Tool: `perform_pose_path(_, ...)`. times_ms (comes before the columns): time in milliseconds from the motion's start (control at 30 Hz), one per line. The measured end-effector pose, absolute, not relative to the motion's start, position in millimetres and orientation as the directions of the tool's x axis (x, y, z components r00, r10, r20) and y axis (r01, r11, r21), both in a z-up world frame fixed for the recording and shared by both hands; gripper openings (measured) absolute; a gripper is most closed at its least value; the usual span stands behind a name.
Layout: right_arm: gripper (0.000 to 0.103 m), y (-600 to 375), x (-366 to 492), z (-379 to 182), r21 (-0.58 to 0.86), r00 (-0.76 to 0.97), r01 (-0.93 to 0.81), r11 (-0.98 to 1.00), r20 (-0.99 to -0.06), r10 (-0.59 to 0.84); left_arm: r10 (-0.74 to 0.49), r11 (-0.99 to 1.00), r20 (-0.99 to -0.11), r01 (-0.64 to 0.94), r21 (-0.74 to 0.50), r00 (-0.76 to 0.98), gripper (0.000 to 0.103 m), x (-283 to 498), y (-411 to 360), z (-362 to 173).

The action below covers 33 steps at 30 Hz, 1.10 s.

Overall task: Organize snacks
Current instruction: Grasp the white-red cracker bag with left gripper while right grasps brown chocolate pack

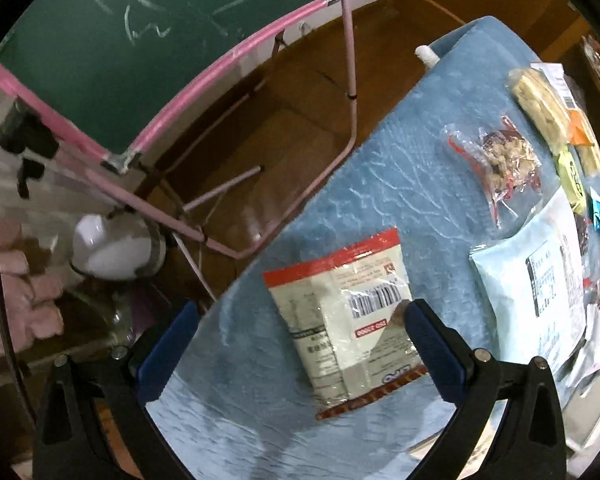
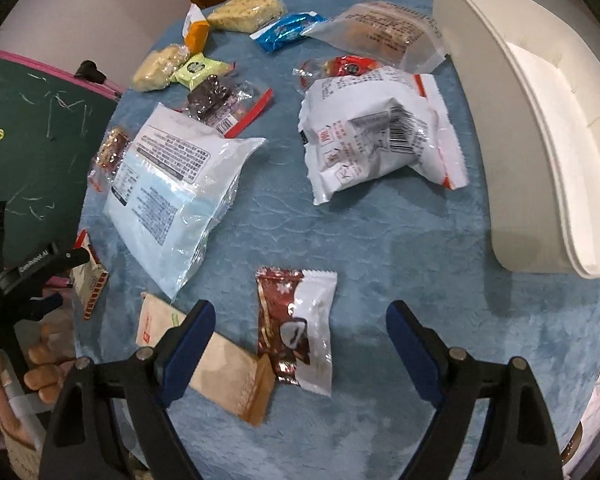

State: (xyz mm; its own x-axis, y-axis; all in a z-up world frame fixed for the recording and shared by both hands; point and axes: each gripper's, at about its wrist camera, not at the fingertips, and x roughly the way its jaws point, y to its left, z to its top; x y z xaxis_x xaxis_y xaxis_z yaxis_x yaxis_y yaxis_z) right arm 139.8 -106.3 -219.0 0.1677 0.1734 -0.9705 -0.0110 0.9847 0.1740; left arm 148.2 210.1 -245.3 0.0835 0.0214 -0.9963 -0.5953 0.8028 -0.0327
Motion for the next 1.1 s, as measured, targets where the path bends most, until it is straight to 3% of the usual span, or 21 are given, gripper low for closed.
perform_pose_path(300, 0.076, -81.1, 141.8, -254.2, 0.087, 0.079, -0.027, 0.996, -0.993, 0.089, -0.002, 0.810, -1.000, -0.586, -0.014, 0.021, 0.103, 152.5, 195.1, -259.2)
perform_pose_path(433, 0.074, -71.3, 136.5, -256.2, 0.018, 0.119, -0.057, 0.998, -0.993, 0.025, -0.016, 0.812, -1.000, -0.584, -0.017, 0.008, 0.102, 154.3, 191.7, -257.2)
perform_pose_path(500, 0.069, -70.1, 134.4, -255.4, 0.006, 0.137, -0.060, 0.998, -0.990, 0.014, -0.017, 0.819, -1.000, -0.573, -0.025, 0.020, 0.094, 153.3, 193.2, -258.9)
perform_pose_path(567, 0.049, -72.1, 132.0, -250.8, 0.005, 0.168, -0.061, 0.998, -0.986, 0.016, -0.012, 0.837, -0.999, -0.547, -0.035, 0.045, 0.079, 153.5, 189.0, -253.9)
perform_pose_path(633, 0.043, -76.4, 128.2, -249.1, 0.024, 0.177, -0.055, 0.998, -0.984, 0.033, -0.016, 0.855, -0.996, -0.516, -0.059, 0.086, 0.049, 152.6, 180.4, -244.2)
perform_pose_path(867, 0.039, -97.1, 118.1, -233.1, 0.061, 0.219, -0.054, 0.997, -0.973, 0.072, -0.022, 0.882, -0.988, -0.462, -0.091, 0.152, 0.044, 140.0, 166.2, -224.3)
perform_pose_path(1100, 0.038, -119.6, 83.4, -177.9, 0.104, 0.420, -0.066, 0.992, -0.899, 0.122, 0.046, 0.941, -0.915, -0.323, -0.095, 0.401, 0.044, 113.7, 130.4, -134.6)
